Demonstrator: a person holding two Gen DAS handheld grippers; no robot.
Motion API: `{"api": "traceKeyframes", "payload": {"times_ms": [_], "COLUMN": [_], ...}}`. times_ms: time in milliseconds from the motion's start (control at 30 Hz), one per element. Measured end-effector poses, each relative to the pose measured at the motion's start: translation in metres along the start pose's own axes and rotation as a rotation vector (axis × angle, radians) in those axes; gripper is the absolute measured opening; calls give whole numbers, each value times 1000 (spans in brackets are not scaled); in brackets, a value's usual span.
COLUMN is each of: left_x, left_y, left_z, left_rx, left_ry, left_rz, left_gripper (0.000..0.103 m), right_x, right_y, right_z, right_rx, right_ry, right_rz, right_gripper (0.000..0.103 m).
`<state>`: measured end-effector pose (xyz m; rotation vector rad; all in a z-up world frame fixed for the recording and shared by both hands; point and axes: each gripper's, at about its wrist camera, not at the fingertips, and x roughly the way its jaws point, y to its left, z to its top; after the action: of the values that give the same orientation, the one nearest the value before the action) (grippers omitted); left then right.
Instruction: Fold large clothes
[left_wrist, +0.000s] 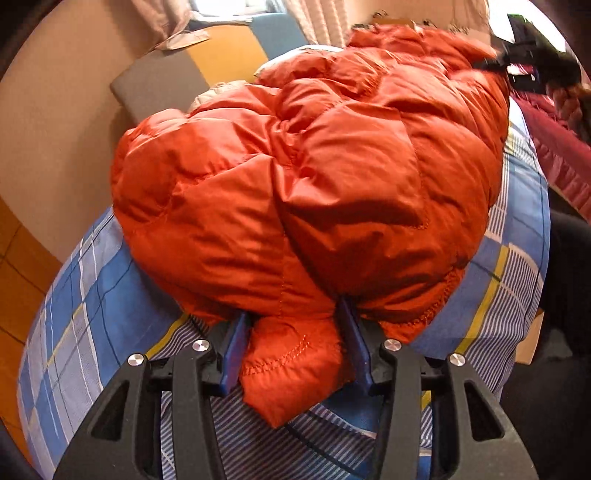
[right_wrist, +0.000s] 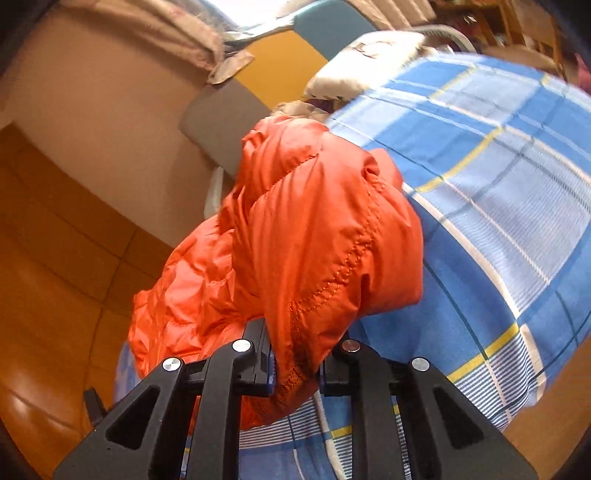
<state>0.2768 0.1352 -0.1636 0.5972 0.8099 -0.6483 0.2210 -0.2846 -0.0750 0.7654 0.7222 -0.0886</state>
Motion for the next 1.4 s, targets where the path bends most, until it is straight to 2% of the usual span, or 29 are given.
{"api": "traceKeyframes", "payload": {"times_ms": [167,300,433,600,800,1100,1400], "left_x": [1,2,3,4,5,4,2], "left_y": [-4,-5,-4,-3,-3,4,12], "left_z": [4,6,8,9,9,9,3], "left_rx": [37,43,50,53,54,57,28], "left_ry": [17,23,30,30,27,24,22], "left_rz": [-16,-27,-30,-37,-45,-62,-75], "left_gripper": [45,44,44,43,43,43,43], "right_x": [-10,-11,-5,21,44,60,85], "right_y": [43,95,133,162,188,199,192], "right_z": [0,-10,-28,-48,-82,-120,-130], "right_rx": [-165,-338,-445,-500,-584,-635,-618], "right_ry": [-24,-29,-1,63,147,227,283], "right_rz": [7,43,98,139,172,195,200], "right_gripper": [14,14,14,14,14,14,14]}}
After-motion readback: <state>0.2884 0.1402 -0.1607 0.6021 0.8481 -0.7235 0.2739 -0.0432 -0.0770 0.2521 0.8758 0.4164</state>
